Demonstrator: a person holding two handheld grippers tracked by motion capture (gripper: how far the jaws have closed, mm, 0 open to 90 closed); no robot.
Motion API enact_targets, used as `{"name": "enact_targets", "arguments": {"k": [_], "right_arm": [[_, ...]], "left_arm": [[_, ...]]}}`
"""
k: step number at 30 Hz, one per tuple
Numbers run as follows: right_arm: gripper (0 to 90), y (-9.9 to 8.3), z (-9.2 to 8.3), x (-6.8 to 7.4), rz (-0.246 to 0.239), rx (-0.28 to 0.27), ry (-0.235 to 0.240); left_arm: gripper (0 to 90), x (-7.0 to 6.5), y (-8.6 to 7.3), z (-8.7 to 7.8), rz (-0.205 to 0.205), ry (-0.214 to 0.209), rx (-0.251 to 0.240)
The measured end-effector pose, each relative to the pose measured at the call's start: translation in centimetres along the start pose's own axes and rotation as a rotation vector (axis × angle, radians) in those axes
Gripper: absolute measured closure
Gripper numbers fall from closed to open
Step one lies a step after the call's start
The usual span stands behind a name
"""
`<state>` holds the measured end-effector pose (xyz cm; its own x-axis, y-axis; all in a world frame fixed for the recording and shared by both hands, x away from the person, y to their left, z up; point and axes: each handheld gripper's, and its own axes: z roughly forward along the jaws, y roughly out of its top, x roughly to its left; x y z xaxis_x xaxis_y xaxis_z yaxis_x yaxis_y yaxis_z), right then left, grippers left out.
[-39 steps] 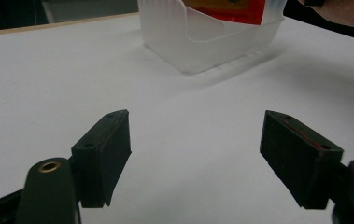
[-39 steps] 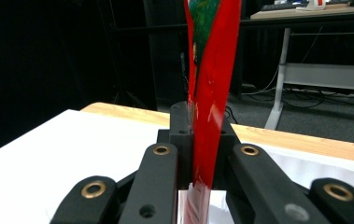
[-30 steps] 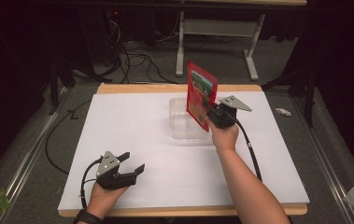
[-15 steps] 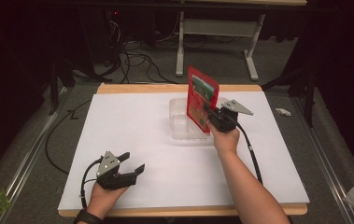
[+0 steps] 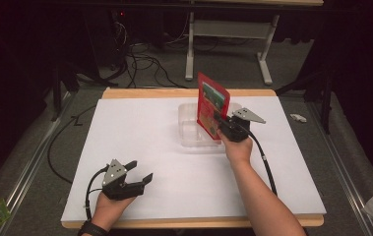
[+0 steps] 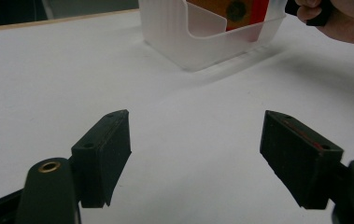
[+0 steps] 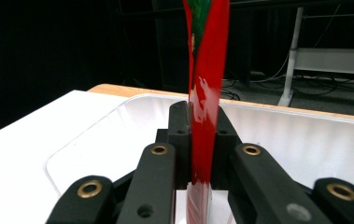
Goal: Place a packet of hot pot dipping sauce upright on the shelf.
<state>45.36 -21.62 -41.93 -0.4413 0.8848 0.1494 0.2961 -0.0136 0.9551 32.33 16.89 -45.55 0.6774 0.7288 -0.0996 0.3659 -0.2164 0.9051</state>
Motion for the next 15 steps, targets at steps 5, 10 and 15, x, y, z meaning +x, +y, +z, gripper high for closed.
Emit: {"name": "enact_targets", "arguments": {"k": [5,10,15], "right_arm": [[80.9,-0.1,0.04,-0.11,0.001,0.025,-0.004],[78.4,0.0,0.07,-0.3,0.002,0.033,0.003],[74.3,-0.02,0.14,-0.52,0.01,0.05,0.02]], "left_arm": [[24.9,-0.05,0.0,0.01,0.002,-0.002,0.001],[24.9,-0.06,0.0,0.01,0.002,-0.001,0.0],[24.9,-0.04,0.0,0.03,0.002,-0.001,0.001]]}}
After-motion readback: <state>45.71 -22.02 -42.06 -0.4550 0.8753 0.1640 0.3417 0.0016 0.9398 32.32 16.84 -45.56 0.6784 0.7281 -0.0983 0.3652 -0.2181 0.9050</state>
